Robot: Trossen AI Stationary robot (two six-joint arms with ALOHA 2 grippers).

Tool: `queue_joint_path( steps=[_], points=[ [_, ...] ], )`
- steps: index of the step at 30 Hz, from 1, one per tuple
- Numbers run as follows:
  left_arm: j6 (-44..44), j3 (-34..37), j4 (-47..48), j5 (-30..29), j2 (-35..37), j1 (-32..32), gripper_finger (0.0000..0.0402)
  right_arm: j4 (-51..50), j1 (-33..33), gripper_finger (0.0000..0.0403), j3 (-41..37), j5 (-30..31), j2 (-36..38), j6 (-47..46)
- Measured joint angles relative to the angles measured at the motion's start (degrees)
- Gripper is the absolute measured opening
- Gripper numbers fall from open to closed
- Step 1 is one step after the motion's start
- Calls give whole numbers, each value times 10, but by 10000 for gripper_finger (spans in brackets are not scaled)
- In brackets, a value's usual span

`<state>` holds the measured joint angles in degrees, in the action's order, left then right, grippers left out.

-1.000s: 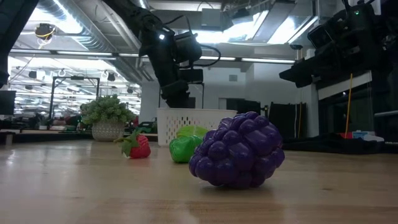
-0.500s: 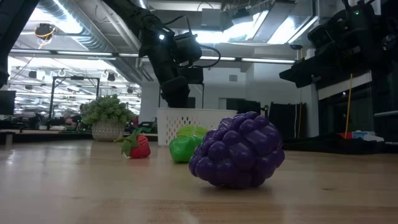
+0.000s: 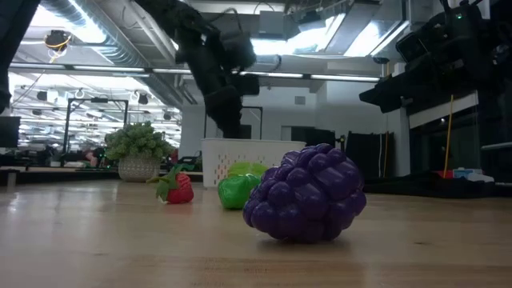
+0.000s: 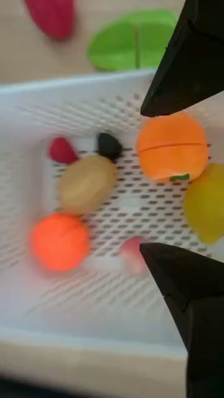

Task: Pick and placing Produce into tupperware
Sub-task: Put the right strawberry into the white bin

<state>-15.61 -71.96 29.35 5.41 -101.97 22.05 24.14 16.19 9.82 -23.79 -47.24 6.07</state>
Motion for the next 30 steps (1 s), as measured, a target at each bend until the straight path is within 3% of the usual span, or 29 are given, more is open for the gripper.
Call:
queue_joint_path(
  steps=[12,16,22,26,30],
  points=[
    [-15,8,7,-1,144,-9,339,0,0,212,0,0,0,-8],
    [-10,84,-41,0,202,-39,339,1,0,212,0,-15,1,2],
    [35,237,-199,-5,298,-102,339,0,-5,212,0,-18,2,3],
    [45,307,-276,-61,347,-157,339,3,-21,212,0,-15,2,16],
    [62,349,-294,-115,376,-203,339,-4,-39,212,8,31,1,17]
  ],
)
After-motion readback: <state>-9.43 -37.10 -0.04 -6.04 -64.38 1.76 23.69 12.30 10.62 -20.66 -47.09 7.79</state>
